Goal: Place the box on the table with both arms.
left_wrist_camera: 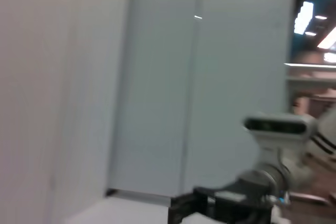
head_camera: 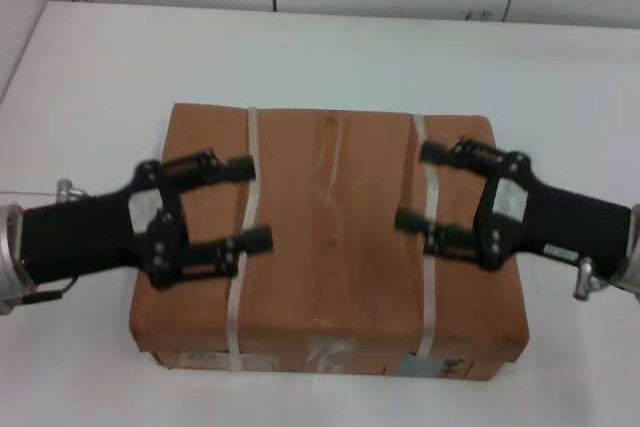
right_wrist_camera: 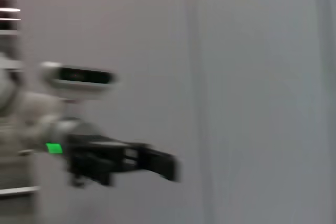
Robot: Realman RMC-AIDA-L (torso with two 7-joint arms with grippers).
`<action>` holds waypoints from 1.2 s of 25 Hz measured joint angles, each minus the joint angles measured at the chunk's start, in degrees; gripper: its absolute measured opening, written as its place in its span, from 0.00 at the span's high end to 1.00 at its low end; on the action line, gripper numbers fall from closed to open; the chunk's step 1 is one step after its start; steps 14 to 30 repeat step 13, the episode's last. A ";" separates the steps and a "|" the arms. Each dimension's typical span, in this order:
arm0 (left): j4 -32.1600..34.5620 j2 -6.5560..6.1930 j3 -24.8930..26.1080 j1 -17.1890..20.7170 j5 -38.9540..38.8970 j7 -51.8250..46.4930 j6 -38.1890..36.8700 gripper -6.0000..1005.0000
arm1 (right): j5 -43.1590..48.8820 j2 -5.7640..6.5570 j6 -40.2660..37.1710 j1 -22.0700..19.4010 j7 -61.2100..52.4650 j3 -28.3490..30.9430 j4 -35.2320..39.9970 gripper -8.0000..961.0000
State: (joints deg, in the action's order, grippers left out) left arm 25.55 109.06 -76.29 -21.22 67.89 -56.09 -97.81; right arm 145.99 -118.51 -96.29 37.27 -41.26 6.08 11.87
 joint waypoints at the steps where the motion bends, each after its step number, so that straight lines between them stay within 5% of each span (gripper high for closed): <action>1: 0.07 -0.03 -0.01 -0.31 0.99 -0.27 -0.34 0.21 | -0.03 0.00 -1.82 0.44 -0.56 -1.70 0.83 0.13; 30: 0.12 0.27 -0.25 -1.80 3.41 -1.64 -0.82 0.21 | 0.05 -0.12 -6.14 1.34 -1.26 -4.44 1.80 0.13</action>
